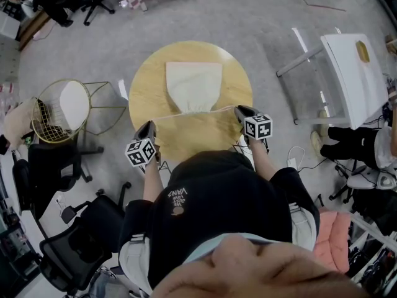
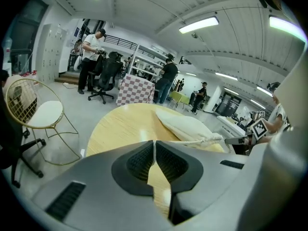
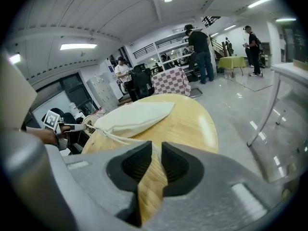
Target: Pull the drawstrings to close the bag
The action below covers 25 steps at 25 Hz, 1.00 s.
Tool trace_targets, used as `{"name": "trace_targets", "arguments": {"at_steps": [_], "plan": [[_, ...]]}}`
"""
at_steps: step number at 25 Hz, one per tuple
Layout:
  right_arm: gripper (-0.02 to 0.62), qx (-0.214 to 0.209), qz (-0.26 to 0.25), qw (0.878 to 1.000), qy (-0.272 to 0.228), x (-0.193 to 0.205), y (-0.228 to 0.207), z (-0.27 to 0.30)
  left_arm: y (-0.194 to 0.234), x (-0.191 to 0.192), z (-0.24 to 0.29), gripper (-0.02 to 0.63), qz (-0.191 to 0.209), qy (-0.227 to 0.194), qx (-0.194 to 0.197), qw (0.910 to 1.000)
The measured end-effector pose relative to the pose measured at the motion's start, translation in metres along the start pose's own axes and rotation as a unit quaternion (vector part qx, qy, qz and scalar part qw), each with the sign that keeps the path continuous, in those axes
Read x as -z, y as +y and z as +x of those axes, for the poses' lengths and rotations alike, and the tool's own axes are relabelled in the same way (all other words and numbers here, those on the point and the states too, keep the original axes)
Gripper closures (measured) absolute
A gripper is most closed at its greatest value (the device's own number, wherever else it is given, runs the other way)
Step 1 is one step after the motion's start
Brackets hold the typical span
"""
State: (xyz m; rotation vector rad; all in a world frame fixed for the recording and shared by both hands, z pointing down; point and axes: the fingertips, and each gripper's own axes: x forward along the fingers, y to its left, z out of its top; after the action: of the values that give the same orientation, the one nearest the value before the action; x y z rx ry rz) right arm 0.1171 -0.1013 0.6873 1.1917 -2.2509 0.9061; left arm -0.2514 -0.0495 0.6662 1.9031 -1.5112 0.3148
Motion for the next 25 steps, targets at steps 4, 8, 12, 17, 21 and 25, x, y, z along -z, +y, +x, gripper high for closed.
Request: {"name": "trace_targets", "arguments": {"at_steps": [4,8,12,17,21,25], "plan": [[0.532,-0.001,0.001,1.0,0.0,0.001,0.002,0.0,0.0,0.003,0.001,0.589,-0.001,0.009,-0.001,1.0],[0.532,-0.001,0.002,1.0,-0.004,0.0,0.004,-0.002,0.0,0.005,-0.001,0.588,-0.006,0.011,0.002,0.9999],[0.532,-0.003,0.004,1.0,-0.011,-0.003,0.005,-0.004,-0.002,0.006,-0.002,0.588,-0.003,0.015,0.006,0.9999],[0.534,-0.004,0.003,1.0,-0.018,-0.006,0.008,-0.006,-0.004,0.005,-0.003,0.588,0.002,0.017,0.014,0.9998],[0.532,-0.002,-0.001,1.0,-0.023,-0.009,0.009,-0.007,-0.009,0.006,-0.004,0.588,0.015,0.017,0.025,0.9994],[0.532,-0.003,-0.004,1.0,-0.025,-0.013,0.01,-0.008,-0.013,0.009,-0.004,0.587,0.028,0.023,0.031,0.9989]]}}
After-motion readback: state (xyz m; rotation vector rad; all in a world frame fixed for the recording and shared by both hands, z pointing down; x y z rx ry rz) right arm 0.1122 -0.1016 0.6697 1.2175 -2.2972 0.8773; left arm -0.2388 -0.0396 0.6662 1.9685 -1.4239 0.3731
